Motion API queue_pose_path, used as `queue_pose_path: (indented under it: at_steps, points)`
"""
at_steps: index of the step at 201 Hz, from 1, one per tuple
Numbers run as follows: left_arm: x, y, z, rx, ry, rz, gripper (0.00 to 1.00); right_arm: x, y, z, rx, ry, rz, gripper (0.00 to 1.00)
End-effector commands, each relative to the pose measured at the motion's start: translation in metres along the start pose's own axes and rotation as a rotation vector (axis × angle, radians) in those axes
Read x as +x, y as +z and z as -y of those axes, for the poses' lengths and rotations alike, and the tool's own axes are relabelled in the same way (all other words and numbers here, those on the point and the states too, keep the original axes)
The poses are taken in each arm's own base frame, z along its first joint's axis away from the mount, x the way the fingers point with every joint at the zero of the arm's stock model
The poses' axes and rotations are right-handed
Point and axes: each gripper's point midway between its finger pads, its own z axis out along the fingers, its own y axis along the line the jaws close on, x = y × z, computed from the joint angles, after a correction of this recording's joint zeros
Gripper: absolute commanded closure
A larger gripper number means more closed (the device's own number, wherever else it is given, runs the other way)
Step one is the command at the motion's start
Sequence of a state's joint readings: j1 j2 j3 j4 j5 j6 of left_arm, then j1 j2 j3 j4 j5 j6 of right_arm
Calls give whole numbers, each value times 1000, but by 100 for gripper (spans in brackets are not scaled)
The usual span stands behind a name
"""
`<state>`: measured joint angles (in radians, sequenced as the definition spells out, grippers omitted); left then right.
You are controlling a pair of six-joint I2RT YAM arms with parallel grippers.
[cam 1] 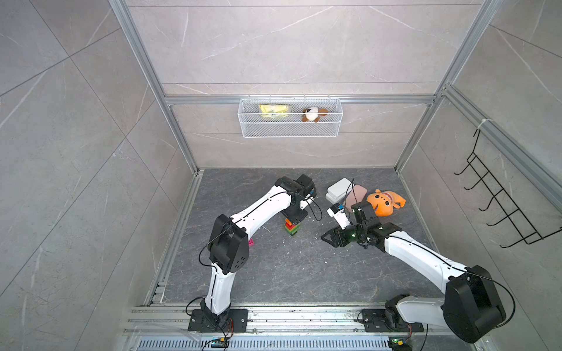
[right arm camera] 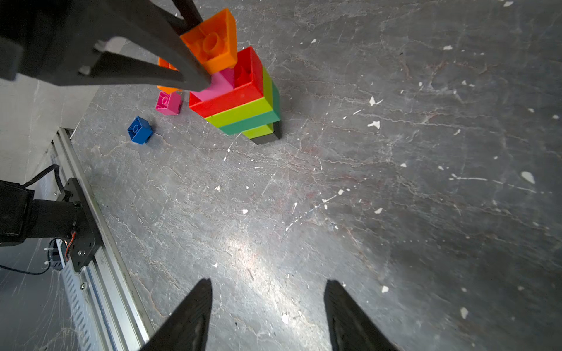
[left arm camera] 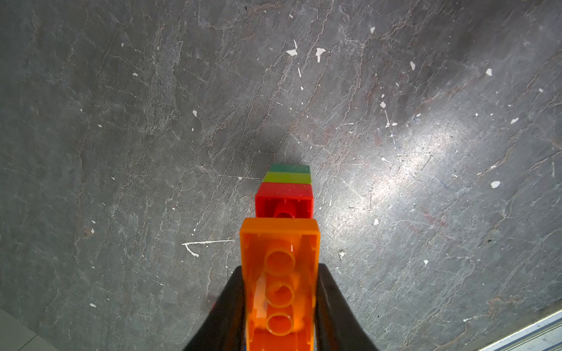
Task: Assemble a carrot with lego
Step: Assemble the lego brick with the lego brick.
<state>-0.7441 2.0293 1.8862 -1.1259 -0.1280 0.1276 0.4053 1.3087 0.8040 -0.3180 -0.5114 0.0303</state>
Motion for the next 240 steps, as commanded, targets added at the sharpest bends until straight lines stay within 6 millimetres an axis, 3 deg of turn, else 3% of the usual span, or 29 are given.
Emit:
queue_pose_path:
  at_steps: [1,34,67,109,172,240]
  points:
    - [47,48,8,18,-16,-245,81,4,1,3,8,8,-6,38]
    - [58,63,13,43,-8,-297,81,5,1,3,7,12,-6,38]
    - [81,83,12,62,-4,-375,79,6,1,3,10,11,-5,38]
    - [83,88,3,54,3,-388,78,6,0,3,8,11,-5,38]
    - [39,41,-9,41,-34,-203,72,4,1,3,6,15,-1,38]
    - [19,16,-12,44,-26,-93,59,3,3,4,1,19,-4,38]
